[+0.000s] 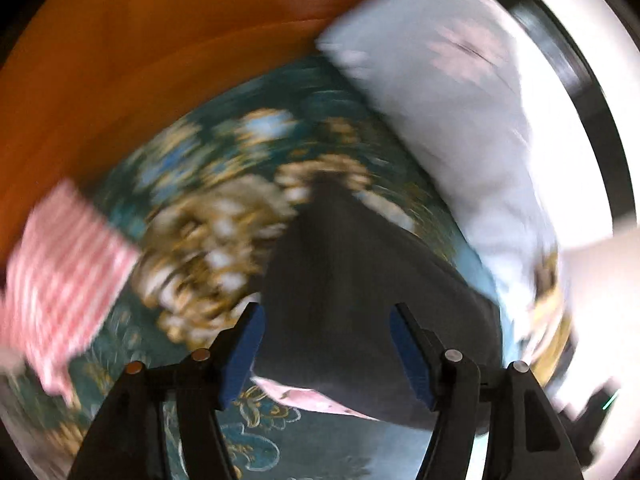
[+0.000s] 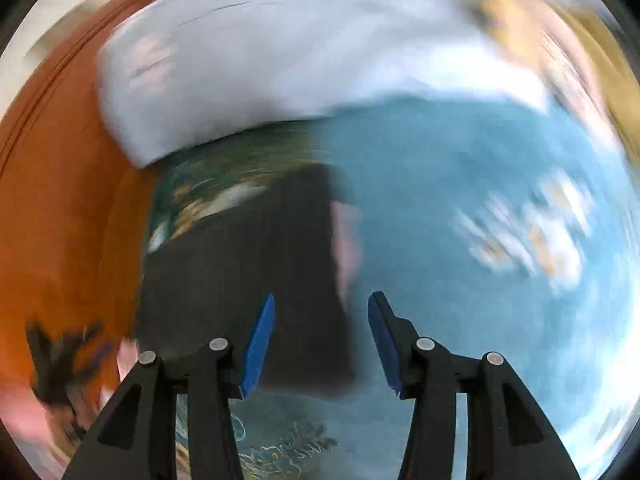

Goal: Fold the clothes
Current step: 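Lower the folded hoodie onto the blanket and open both grippers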

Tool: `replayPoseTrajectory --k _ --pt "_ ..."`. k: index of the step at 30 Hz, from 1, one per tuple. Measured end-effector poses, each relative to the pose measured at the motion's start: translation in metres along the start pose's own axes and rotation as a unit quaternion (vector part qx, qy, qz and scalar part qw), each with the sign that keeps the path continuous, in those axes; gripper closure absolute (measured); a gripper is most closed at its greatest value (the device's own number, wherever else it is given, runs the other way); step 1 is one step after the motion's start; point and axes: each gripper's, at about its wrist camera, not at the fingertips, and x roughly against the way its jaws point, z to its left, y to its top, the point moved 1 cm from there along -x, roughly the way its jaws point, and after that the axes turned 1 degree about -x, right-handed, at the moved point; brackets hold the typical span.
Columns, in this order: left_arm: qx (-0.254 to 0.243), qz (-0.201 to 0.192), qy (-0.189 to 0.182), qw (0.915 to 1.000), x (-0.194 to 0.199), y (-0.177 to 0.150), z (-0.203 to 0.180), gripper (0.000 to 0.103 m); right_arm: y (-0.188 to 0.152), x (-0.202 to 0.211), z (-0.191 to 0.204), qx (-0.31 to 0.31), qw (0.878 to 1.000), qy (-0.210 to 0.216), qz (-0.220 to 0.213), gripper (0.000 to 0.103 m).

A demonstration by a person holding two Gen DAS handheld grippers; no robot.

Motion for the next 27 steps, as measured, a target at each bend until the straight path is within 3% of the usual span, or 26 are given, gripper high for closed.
replayPoseTrajectory --k 4,8,10,13,15,19,21,24,27 --pt "-0.106 0.022 0.018 0.9939 -0.028 -0.018 -0.05 0.034 -0.004 -0.029 0.053 0.15 0.988 -0.026 0.032 0.053" --pt "-0.15 0.013 0.048 0.9874 -0.048 -0.04 -0.052 0.034 -0.021 -0.046 0.002 0.108 0.99 -0.089 0.03 0.053" --pt "-0.159 0.028 0.062 0.9849 -0.069 -0.048 -0.049 0.034 -0.02 -0.068 -0.021 0.076 0.992 -0.085 0.051 0.053" --pt "-0.169 0.062 0.085 0.9801 -0.107 -0.061 -0.038 0.034 -0.024 -0.091 -0.032 0.087 0.988 -0.104 0.073 0.053" --pt "-0.18 0.061 0.097 0.977 -0.113 -0.064 -0.039 0.034 -0.027 -0.098 -0.035 0.095 0.986 -0.108 0.084 0.052" --pt "-0.172 0.065 0.1 0.9779 -0.107 -0.059 -0.042 0.034 -0.023 -0.089 -0.033 0.087 0.987 -0.104 0.089 0.052" --pt "-0.157 0.065 0.095 0.9808 -0.096 -0.059 -0.045 0.034 -0.026 -0.073 -0.017 0.114 0.985 -0.106 0.077 0.052" --pt "-0.136 0.071 0.081 0.9848 -0.081 -0.067 -0.051 0.033 -0.047 -0.052 -0.007 0.128 0.984 -0.104 0.073 0.052" --pt "-0.112 0.085 0.07 0.9876 -0.067 -0.087 -0.062 0.031 -0.061 -0.044 -0.009 0.115 0.984 -0.114 0.076 0.039"
